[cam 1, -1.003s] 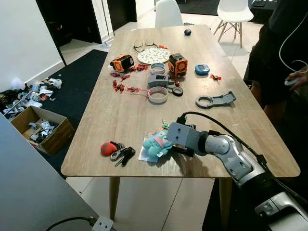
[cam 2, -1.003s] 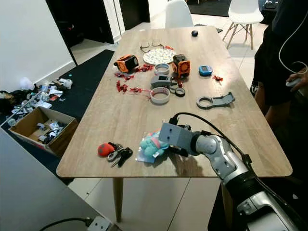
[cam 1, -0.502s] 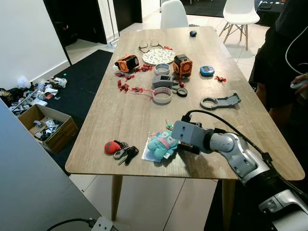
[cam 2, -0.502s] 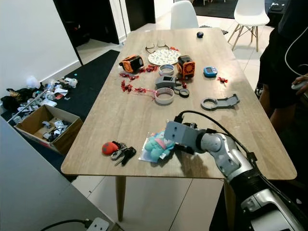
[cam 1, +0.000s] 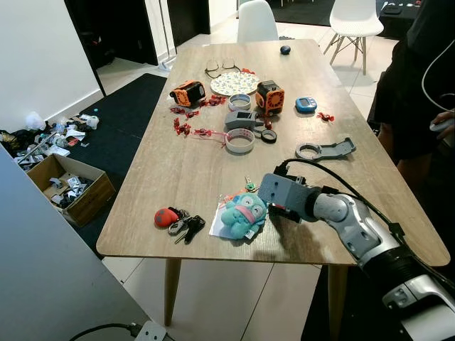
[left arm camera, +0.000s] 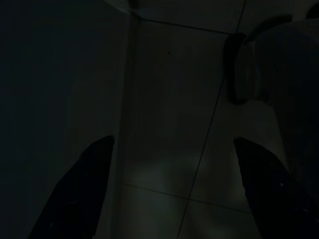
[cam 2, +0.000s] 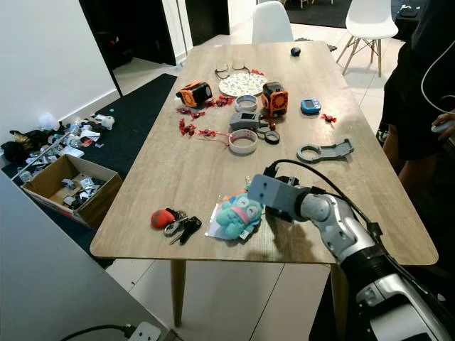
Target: Hang keys on a hook
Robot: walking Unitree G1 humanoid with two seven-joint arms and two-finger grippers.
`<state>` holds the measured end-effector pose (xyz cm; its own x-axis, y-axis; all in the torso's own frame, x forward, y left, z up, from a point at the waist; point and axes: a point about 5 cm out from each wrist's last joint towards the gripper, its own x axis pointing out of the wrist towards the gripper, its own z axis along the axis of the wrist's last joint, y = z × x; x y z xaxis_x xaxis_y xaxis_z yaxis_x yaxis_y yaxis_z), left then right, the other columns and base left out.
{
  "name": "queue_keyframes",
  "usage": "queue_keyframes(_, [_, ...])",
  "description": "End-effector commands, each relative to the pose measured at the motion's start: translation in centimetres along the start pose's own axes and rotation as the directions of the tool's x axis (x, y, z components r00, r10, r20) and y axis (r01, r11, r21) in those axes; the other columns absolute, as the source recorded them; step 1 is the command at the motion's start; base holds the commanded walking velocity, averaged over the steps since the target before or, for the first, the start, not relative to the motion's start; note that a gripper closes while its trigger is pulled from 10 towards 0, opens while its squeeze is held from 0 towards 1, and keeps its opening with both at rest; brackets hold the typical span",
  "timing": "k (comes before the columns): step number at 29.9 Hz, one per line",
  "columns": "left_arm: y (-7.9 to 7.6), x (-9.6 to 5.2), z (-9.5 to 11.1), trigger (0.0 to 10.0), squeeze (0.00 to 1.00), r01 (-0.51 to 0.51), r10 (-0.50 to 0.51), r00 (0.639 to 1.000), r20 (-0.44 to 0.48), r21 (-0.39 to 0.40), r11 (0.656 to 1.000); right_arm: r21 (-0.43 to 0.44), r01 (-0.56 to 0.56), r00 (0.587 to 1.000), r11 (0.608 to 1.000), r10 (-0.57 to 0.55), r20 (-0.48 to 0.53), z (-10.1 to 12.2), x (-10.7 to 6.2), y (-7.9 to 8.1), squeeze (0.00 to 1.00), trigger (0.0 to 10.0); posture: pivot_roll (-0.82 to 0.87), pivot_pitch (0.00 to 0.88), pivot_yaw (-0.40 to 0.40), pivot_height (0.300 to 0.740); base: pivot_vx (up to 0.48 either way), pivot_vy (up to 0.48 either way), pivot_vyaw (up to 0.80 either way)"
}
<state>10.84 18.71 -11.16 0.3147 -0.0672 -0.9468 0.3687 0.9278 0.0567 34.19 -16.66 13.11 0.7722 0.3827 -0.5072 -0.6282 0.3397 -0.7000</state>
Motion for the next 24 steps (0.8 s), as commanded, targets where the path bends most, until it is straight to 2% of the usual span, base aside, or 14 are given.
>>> queue_keyframes(1, [-0.06, -0.07, -0.57, 10.0, 0.0, 0.001, -0.001, 1.0, -0.012, -0.009, 1.0, 0.022, -0.036, 0.998, 0.999, 0.037, -0.049, -1.08, 0.28, 1.03, 0.0, 0.0, -0.1, 0.085, 0.054, 0.74, 0.0, 0.0, 0.0])
queue_keyframes(19, [-0.31, 0.04, -0.12, 10.0, 0.0, 0.004, -0.004, 1.0, -0.004, -0.004, 1.0, 0.015, -0.03, 0.999, 0.999, 0.03, -0.025, -0.72, 0.52, 1.04, 0.0, 0.0, -0.11, 0.073, 0.051, 0.74, 0.0, 0.0, 0.0])
queue_keyframes(20, [-0.32, 0.03, -0.18, 10.0, 0.0, 0.004, -0.004, 1.0, -0.005, -0.004, 1.0, 0.022, -0.03, 0.999, 0.999, 0.03, -0.01, -0.55, 0.55, 1.07, 0.0, 1.7, -0.11, 0.072, 0.051, 0.74, 0.0, 0.0, 0.0])
queue_keyframes(21, [-0.32, 0.03, -0.18, 10.0, 0.0, 0.004, -0.004, 1.0, -0.005, -0.004, 1.0, 0.022, -0.03, 0.999, 0.999, 0.03, -0.01, -0.55, 0.55, 1.07, 0.0, 1.7, -0.11, 0.072, 0.051, 0.74, 0.0, 0.0, 0.0])
queue_keyframes(22, [-0.32, 0.01, -0.28, 10.0, 0.0, 0.004, -0.004, 1.0, -0.006, -0.004, 1.0, 0.059, -0.035, 0.999, 0.998, 0.034, 0.016, -0.23, 0.66, 1.12, 0.04, 10.0, -0.11, 0.072, 0.051, 0.74, 0.0, 0.0, 0.0])
queue_keyframes(24, [-0.31, 0.01, -0.29, 10.0, 0.0, 0.004, -0.004, 1.0, -0.007, -0.004, 1.0, 0.069, -0.037, 0.999, 0.997, 0.035, 0.022, -0.17, 0.68, 1.13, 0.04, 10.0, -0.11, 0.072, 0.051, 0.74, 0.0, 0.0, 0.0])
